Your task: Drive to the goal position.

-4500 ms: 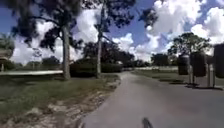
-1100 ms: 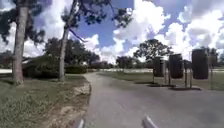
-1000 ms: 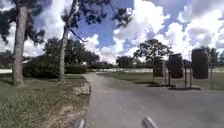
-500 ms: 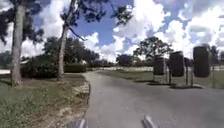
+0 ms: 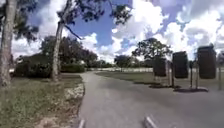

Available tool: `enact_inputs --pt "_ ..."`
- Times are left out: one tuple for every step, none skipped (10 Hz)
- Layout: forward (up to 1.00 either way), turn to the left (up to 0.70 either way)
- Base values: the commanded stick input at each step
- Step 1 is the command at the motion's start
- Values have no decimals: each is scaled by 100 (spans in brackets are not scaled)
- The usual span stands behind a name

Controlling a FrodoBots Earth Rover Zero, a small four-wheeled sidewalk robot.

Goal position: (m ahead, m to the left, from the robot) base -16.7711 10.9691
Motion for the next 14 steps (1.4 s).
enact_inputs --pt "0 0" --pt "0 0" --pt "16 0" --pt "59 0" --pt "67 0" --pt "70 0" --pt "70 0" --pt "70 0" --pt "70 0" --pt "70 5" --pt "70 32" --pt "70 35" --pt "70 35" --pt "70 35"
